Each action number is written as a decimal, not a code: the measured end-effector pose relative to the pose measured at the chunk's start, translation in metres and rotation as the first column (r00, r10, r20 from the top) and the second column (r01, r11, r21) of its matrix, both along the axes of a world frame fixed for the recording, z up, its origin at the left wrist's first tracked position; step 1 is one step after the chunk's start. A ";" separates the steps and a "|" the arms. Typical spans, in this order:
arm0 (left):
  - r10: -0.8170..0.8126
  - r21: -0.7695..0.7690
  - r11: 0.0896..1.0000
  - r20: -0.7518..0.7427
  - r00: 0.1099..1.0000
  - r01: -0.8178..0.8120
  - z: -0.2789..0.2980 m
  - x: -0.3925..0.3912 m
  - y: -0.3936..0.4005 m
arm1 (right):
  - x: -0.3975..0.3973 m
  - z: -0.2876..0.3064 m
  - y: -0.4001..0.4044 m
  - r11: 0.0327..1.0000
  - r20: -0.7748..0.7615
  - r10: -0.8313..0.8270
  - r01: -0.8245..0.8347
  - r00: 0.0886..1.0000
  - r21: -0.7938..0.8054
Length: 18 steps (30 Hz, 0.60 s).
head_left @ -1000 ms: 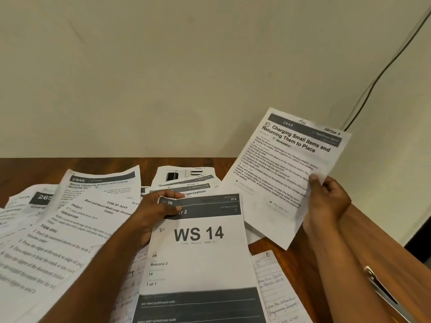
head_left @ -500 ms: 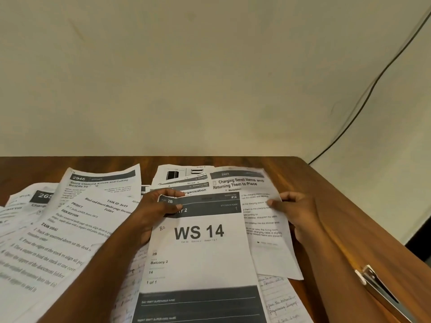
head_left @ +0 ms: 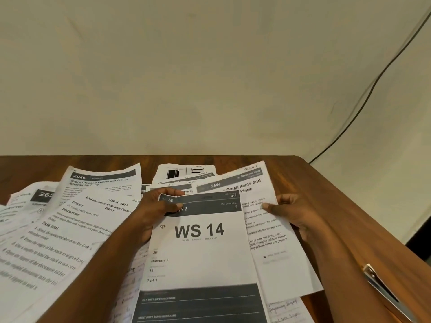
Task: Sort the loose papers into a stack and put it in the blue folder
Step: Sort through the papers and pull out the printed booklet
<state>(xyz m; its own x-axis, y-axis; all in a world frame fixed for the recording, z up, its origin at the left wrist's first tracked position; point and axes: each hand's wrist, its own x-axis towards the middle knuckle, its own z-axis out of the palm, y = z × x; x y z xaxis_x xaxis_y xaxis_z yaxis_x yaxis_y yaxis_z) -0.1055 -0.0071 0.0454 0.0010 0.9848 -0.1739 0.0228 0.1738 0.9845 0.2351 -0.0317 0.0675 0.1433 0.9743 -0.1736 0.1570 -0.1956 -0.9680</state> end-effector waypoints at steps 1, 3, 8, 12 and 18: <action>0.001 0.001 1.000 -0.004 1.000 0.000 0.000 0.000 0.000 | 0.000 0.000 0.000 0.998 0.041 0.045 -0.043 0.998 -0.039; 0.002 -0.001 1.000 -0.008 1.000 -0.002 0.000 0.000 0.000 | 0.000 -0.001 0.003 0.987 0.130 0.129 -0.116 0.983 -0.107; -0.001 -0.005 1.000 0.004 1.000 0.001 -0.001 0.000 0.000 | -0.007 -0.001 0.000 0.957 0.202 0.250 -0.209 0.947 -0.200; 0.004 0.011 1.000 -0.013 1.000 -0.004 0.000 0.002 0.000 | -0.010 0.000 -0.001 0.956 0.162 0.254 -0.222 0.954 -0.195; 0.009 0.018 1.000 -0.008 1.000 -0.009 -0.003 0.001 0.002 | -0.034 -0.007 0.000 0.996 0.105 0.086 -0.089 0.991 0.022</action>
<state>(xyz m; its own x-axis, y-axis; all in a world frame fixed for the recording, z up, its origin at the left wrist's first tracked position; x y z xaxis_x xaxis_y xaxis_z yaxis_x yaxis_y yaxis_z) -0.1045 -0.0047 0.0423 -0.0094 0.9877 -0.1561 0.0295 0.1563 0.9873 0.2007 -0.0318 0.0606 0.0733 0.9880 -0.1358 0.2722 -0.1508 -0.9503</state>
